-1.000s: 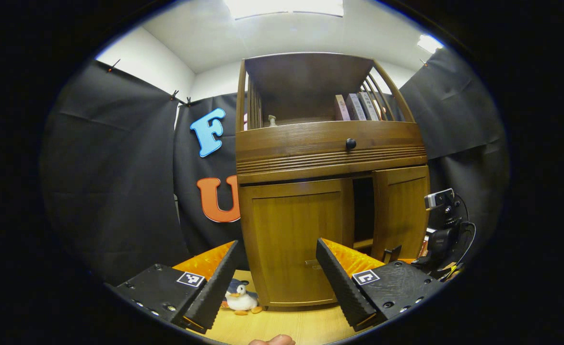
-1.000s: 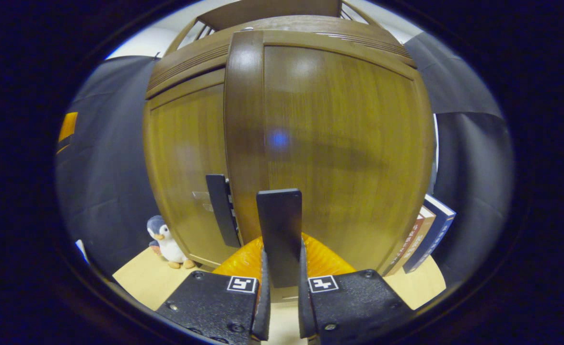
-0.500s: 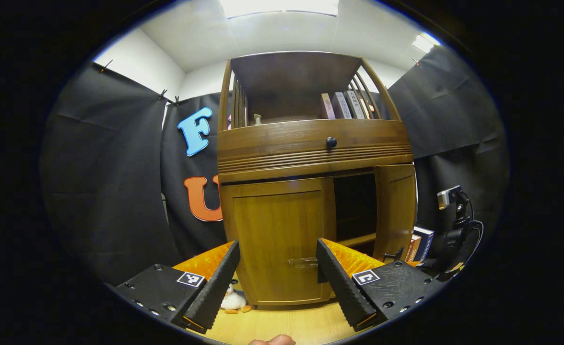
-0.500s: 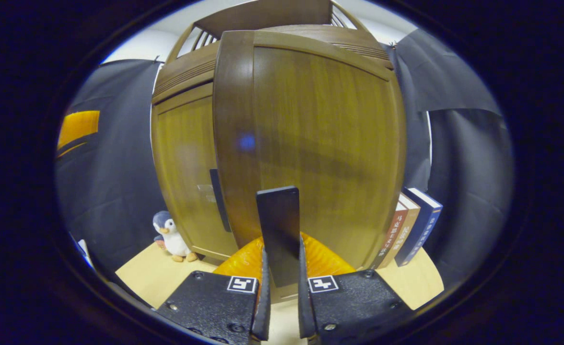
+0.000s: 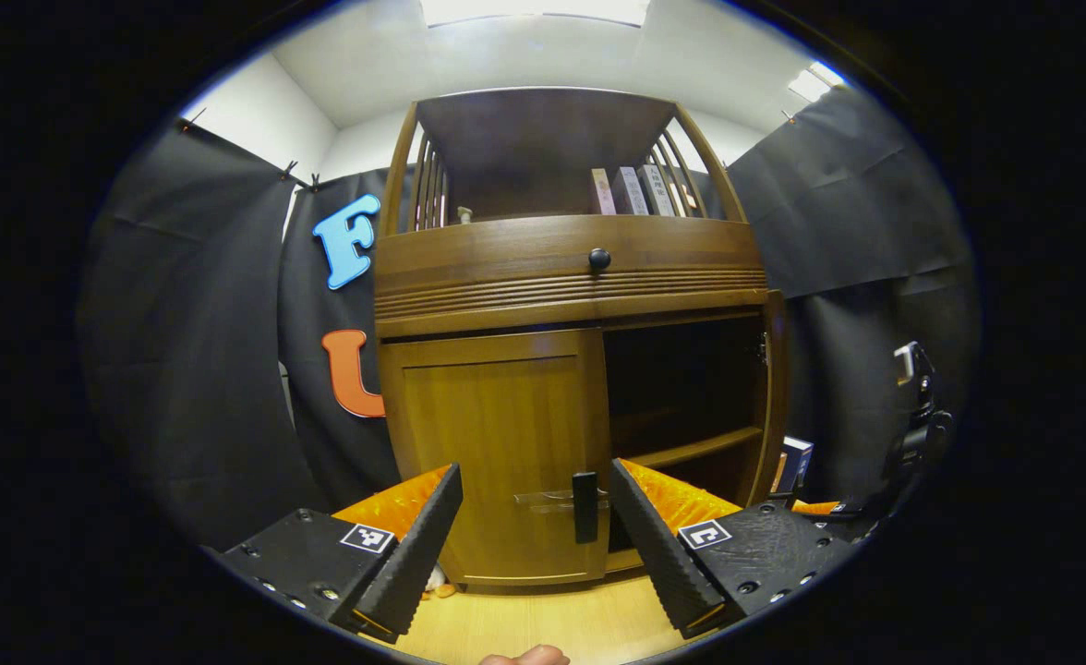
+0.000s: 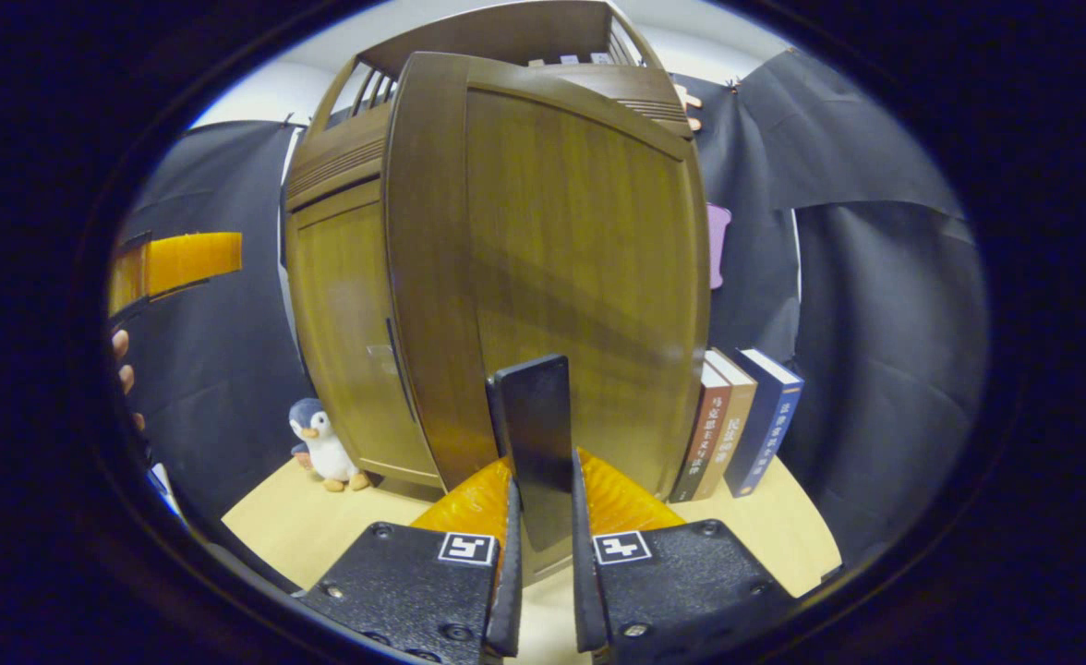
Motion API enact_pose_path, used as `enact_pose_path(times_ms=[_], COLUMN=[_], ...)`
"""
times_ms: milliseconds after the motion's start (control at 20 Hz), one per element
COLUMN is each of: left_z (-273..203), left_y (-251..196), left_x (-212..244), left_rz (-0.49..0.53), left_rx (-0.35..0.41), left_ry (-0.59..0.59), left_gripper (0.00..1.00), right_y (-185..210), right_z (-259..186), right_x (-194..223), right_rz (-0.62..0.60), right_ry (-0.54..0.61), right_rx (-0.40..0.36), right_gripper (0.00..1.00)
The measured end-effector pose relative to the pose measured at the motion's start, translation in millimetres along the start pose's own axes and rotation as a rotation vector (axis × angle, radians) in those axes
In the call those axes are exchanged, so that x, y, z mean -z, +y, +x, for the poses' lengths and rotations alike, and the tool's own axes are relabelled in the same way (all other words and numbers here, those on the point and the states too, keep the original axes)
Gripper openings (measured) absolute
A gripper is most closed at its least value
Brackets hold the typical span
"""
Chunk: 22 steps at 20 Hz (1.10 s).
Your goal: Open the right door of the double-door shoe cabinet with the right hand, and open the left door with the left hand.
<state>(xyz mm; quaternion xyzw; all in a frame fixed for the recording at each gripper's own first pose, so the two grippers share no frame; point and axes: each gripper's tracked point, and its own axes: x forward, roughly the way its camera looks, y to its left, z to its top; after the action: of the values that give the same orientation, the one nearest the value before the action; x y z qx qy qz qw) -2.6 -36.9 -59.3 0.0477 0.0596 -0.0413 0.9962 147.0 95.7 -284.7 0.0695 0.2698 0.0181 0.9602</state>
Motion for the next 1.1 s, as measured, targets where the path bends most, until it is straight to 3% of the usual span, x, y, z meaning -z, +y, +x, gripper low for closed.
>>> enact_pose_path(times_ms=[450, 750, 1100], left_z=[17.2, 30.2, 50.8], left_y=[-36.7, -55.5, -62.0], left_x=[14.0, 31.2, 56.1], left_rz=[-0.008, -0.029, -0.052], left_rx=[0.082, 0.13, 0.146], left_ry=[0.042, 0.074, 0.129], left_gripper=[0.96, 0.96, 0.96], right_y=[-7.3, -51.2, -81.2], right_z=[-5.7, -24.3, -42.0], right_x=[-10.4, -20.5, -30.5], right_rz=[-0.001, 0.163, 0.123], right_ry=[-0.017, -0.044, -0.083], right_rx=[0.101, 0.167, 0.252], right_gripper=[0.22, 0.17, 0.06])
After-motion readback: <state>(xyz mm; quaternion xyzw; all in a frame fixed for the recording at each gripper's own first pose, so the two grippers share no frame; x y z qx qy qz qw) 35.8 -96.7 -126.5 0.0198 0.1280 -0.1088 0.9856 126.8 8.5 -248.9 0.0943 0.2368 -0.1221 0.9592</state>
